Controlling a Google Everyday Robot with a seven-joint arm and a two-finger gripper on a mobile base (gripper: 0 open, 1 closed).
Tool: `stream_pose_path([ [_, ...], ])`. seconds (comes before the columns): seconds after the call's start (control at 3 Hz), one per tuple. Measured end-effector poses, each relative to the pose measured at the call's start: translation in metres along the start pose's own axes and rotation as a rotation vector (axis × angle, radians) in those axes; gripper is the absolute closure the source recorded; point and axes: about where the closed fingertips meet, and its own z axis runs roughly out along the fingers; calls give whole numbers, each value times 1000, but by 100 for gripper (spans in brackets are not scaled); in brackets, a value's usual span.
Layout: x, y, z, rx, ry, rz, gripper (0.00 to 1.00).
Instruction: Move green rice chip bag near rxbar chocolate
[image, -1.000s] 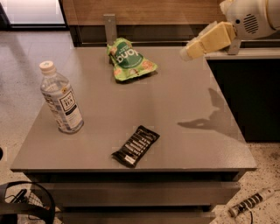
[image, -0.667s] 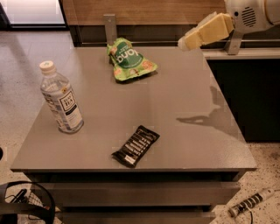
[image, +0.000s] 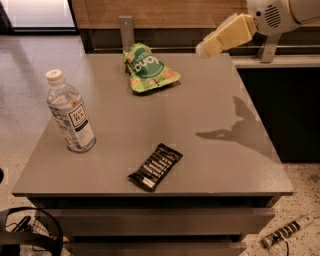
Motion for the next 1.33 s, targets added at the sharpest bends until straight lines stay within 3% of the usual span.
stream_pose_path([
  [0.33,11,-1,43,-54,107,17,0],
  [0.67,15,30,139,-190,201,30,0],
  [1.0,18,44,182,-245,213,55,0],
  [1.33,20,49,219,-253,202,80,0],
])
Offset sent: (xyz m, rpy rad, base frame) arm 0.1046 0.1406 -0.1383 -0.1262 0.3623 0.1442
